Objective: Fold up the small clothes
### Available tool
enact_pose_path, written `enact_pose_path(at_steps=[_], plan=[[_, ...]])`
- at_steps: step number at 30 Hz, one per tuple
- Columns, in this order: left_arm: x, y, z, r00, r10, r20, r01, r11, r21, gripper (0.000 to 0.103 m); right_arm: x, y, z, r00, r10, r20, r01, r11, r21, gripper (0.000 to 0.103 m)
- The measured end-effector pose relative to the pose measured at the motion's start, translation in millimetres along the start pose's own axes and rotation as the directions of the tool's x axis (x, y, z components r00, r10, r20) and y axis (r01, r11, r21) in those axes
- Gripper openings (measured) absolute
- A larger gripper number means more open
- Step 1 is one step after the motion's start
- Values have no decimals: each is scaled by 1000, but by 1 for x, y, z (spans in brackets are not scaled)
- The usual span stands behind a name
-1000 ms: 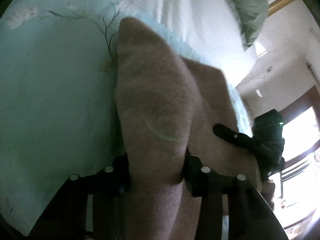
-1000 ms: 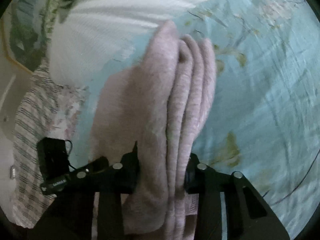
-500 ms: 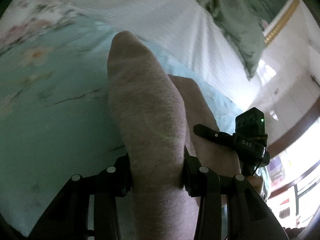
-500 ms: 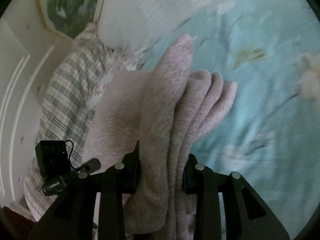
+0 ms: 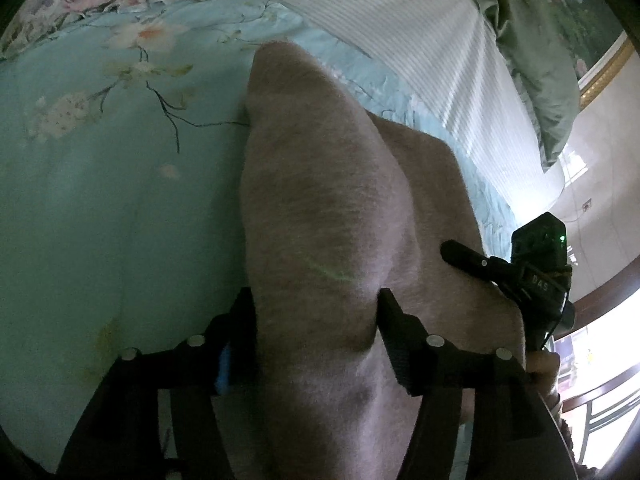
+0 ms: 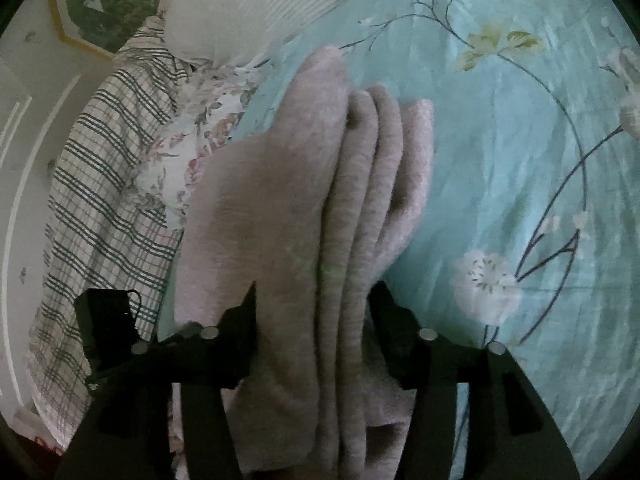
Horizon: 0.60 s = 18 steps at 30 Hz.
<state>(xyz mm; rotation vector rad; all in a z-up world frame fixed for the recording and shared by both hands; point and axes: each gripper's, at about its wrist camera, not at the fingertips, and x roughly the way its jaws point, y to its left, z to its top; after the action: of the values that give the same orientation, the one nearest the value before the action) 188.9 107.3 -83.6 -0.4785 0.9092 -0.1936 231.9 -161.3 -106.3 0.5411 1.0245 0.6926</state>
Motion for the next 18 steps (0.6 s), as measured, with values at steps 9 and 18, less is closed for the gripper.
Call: enact_pose_path(at_steps=[9,18], plan=[[-36,-23,39,988,27,154,-45,992,116,55,-40,29,28,974,-160,161,180,976,-125,72],[12,-48,84,995,-44,86,28,985,173,42,-24,32,53,978,-98,186,122,985,-125,10]])
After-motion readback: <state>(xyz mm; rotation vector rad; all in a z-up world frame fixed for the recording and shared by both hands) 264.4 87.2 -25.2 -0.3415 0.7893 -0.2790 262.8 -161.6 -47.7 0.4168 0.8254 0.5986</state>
